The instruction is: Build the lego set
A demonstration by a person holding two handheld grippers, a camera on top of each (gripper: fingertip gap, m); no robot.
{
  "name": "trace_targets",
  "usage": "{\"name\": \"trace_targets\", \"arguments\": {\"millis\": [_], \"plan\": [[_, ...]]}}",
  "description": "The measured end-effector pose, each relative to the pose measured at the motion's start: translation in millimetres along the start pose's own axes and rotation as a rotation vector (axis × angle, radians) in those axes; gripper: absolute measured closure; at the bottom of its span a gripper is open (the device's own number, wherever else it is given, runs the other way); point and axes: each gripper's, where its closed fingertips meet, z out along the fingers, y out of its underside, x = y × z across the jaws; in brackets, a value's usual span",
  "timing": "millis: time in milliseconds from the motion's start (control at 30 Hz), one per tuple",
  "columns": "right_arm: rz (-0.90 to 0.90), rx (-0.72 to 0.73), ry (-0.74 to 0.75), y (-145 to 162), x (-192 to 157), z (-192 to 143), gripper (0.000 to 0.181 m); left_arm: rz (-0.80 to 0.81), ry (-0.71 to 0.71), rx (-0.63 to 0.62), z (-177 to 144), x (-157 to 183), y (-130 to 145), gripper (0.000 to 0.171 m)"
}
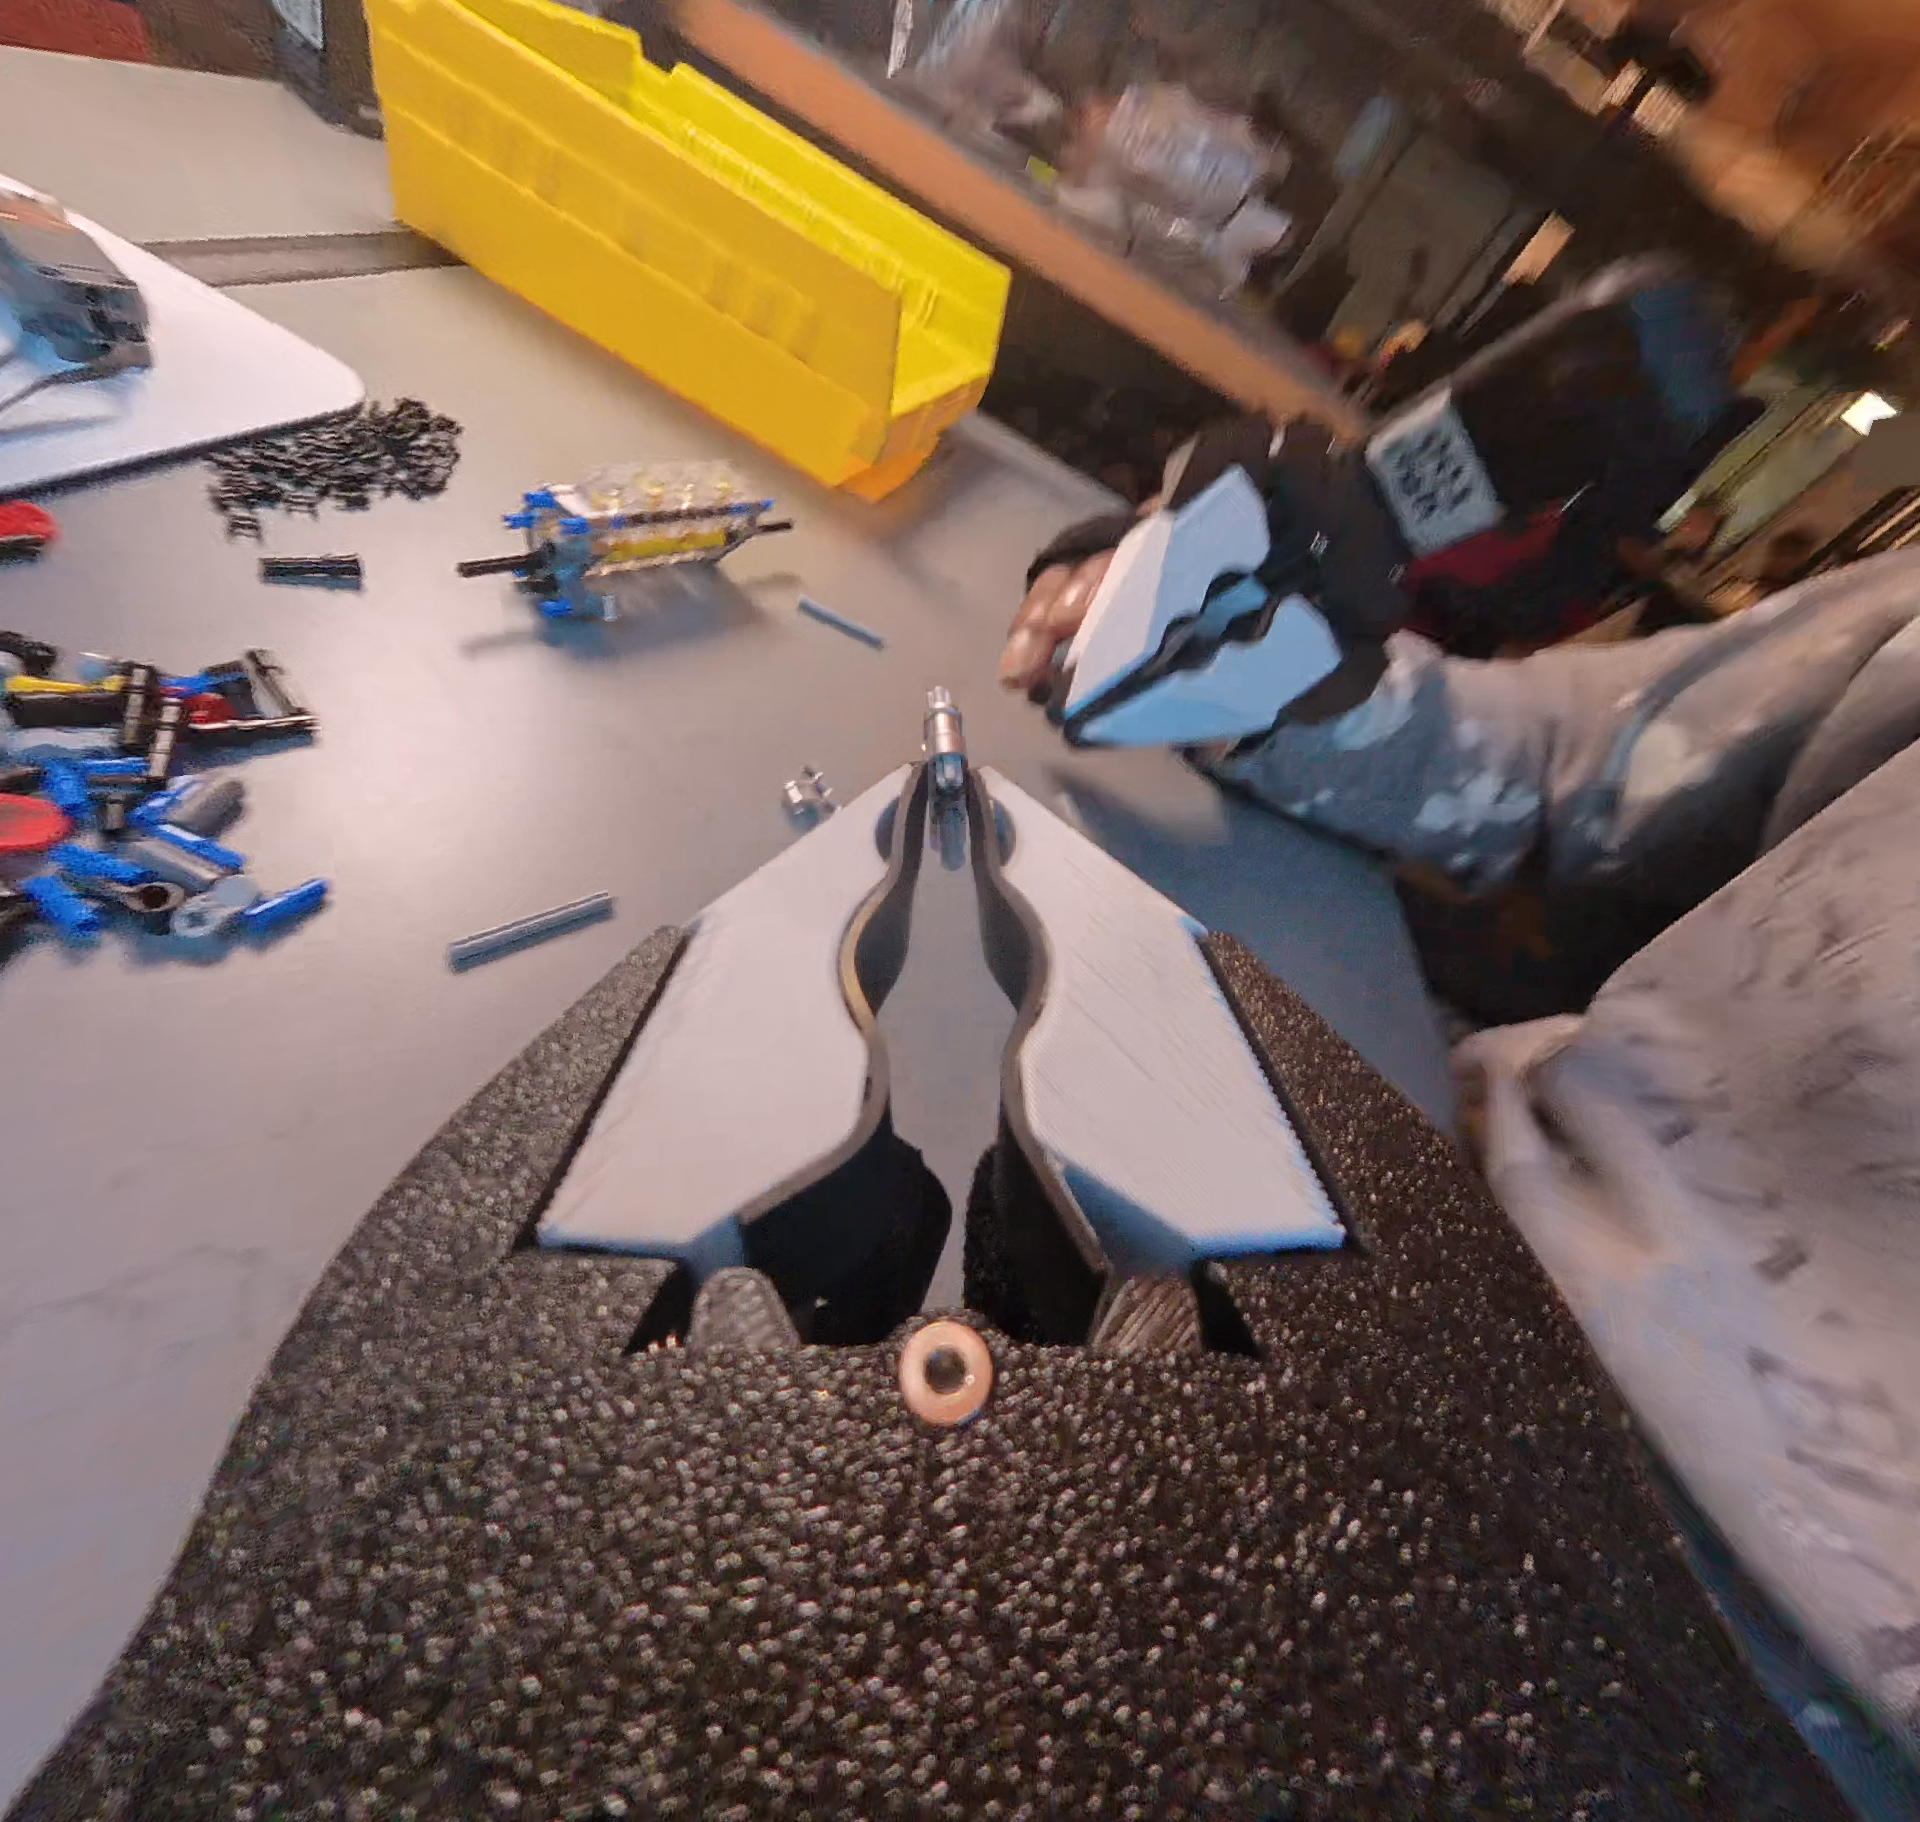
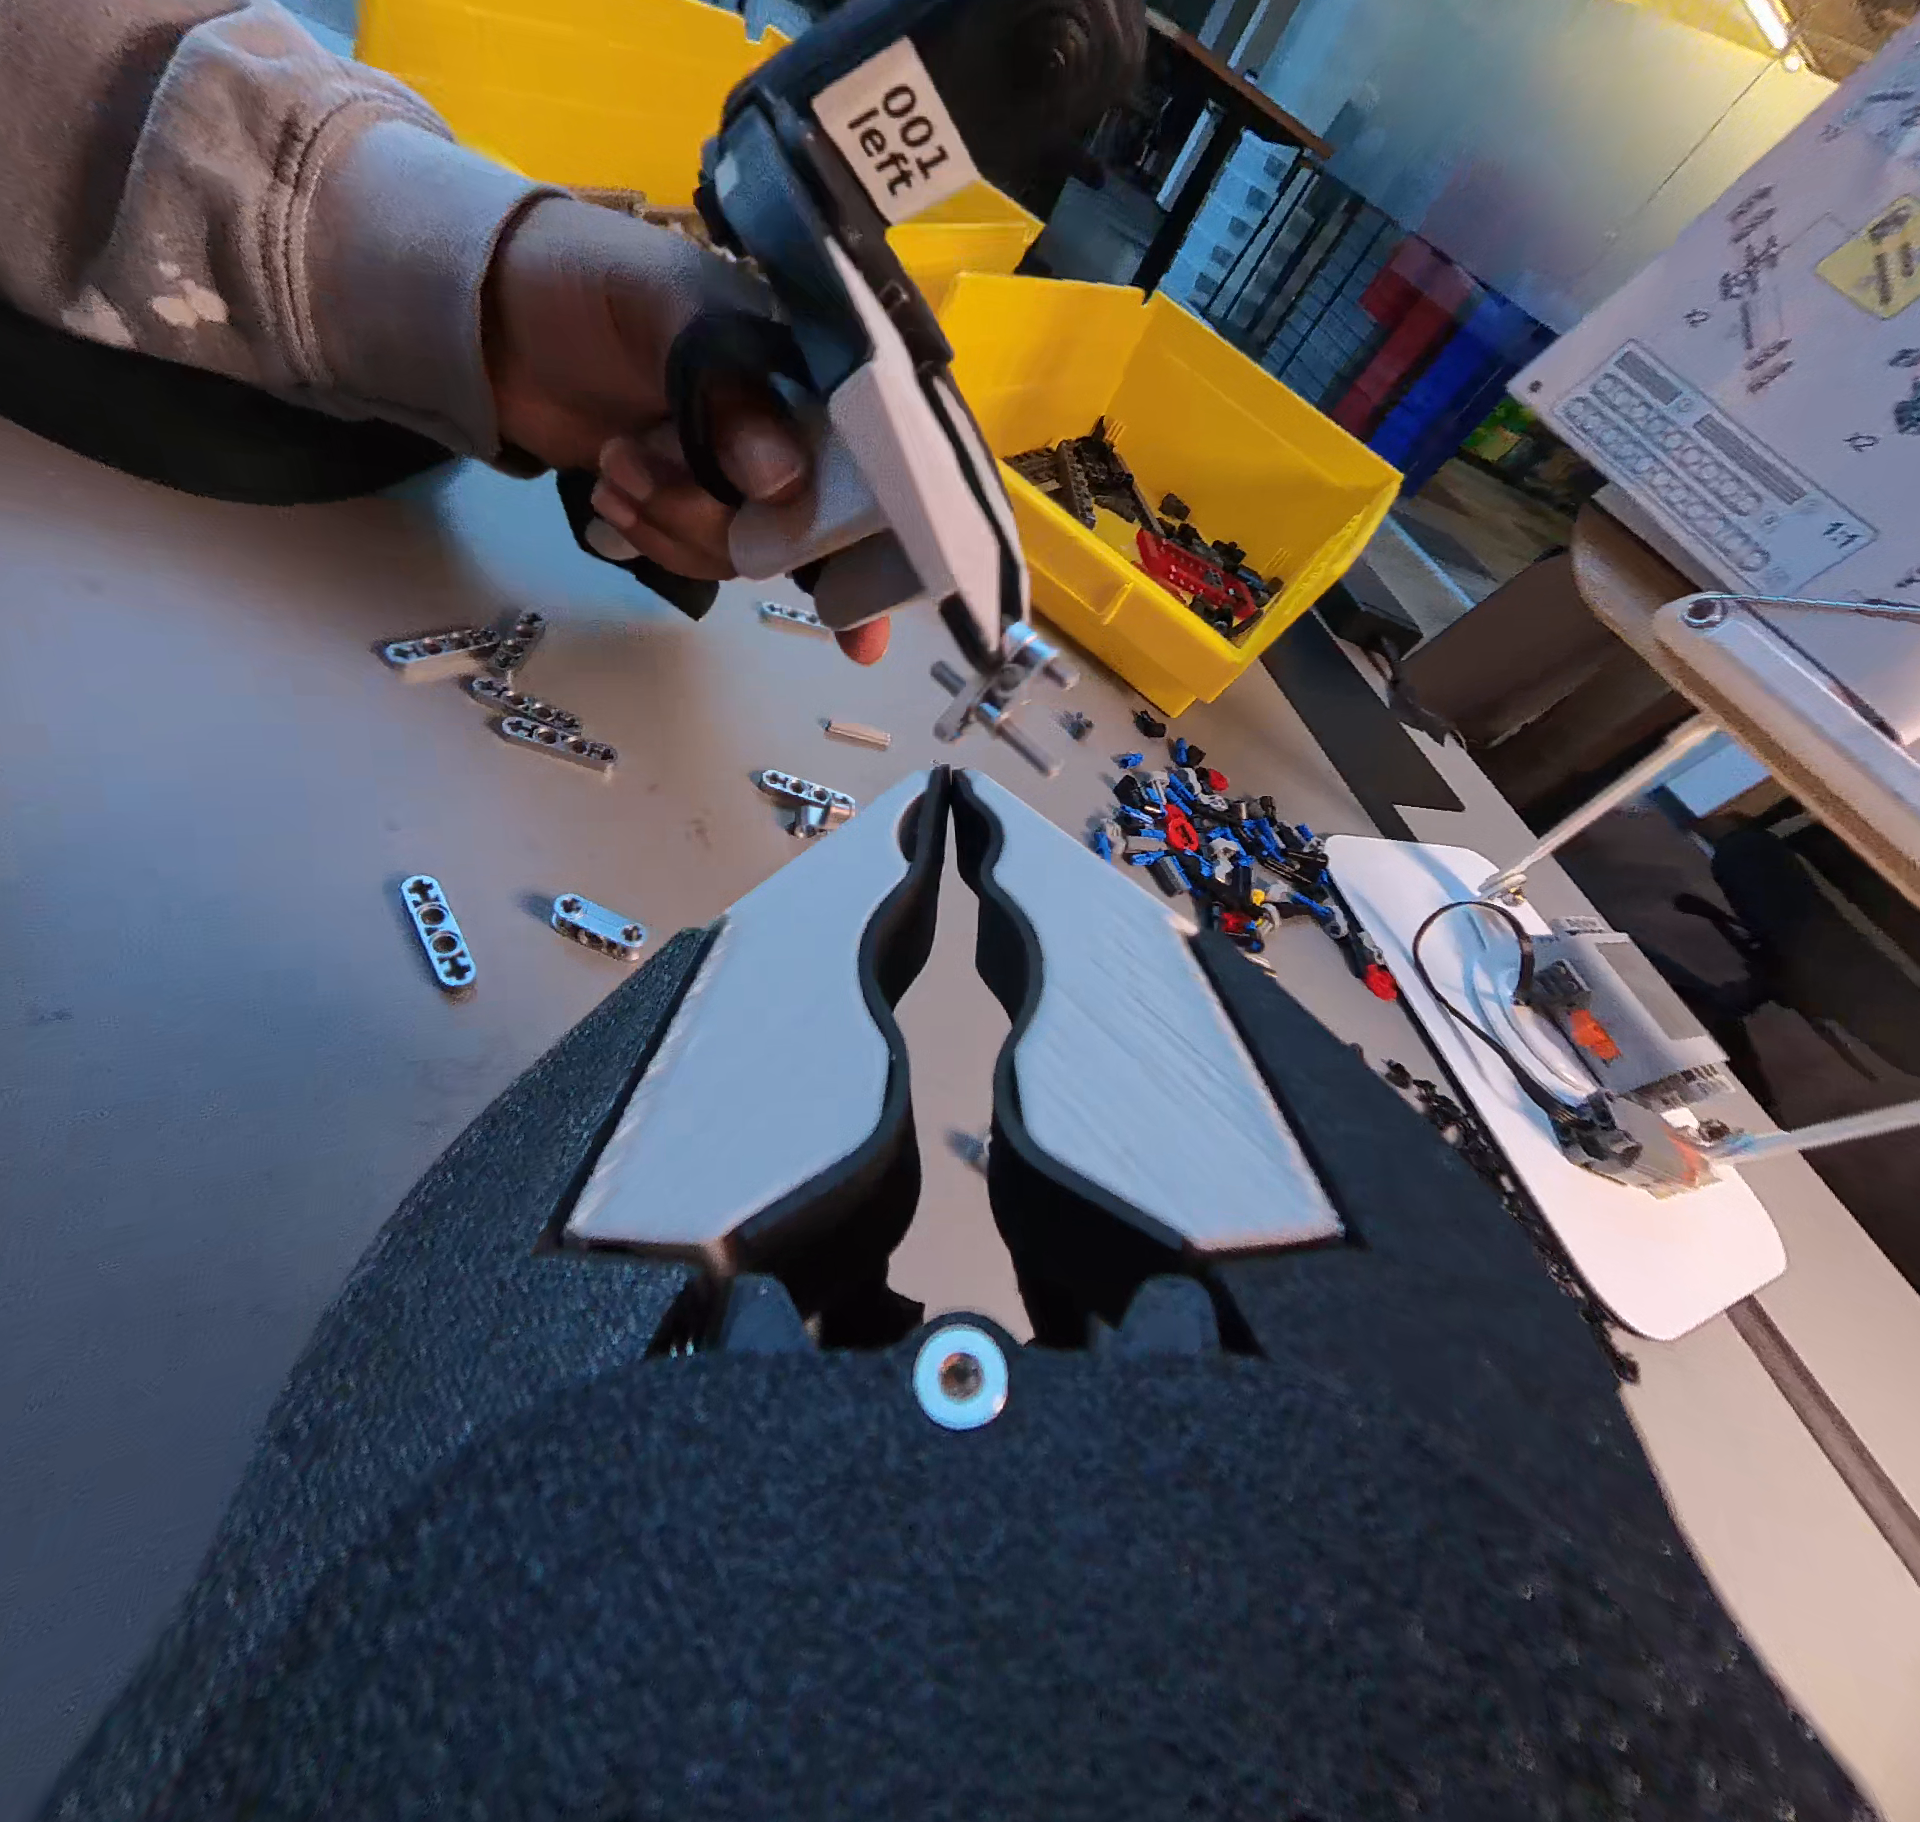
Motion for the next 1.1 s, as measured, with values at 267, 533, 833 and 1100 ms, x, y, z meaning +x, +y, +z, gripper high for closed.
{"name": "trace_targets", "arguments": {"millis": [267,533,833,1100], "plan": [[-0.05,-0.082,-0.069,24.0,-8.9,2.7,0.141,0.126,0.026,-0.247,16.6,10.7,43.6,0.166],[-0.259,-0.12,-0.091,29.2,-35.4,15.1,0.154,0.1,0.083,-0.275,24.4,20.5,50.6,0.166],[-0.189,-0.105,-0.103,30.6,-30.9,10.0,0.178,0.067,0.11,-0.251,25.8,20.7,47.8,0.171],[-0.081,-0.11,-0.031,34.1,-5.2,5.4,0.181,0.166,-0.032,-0.264,19.7,1.8,47.9,0.171]]}}
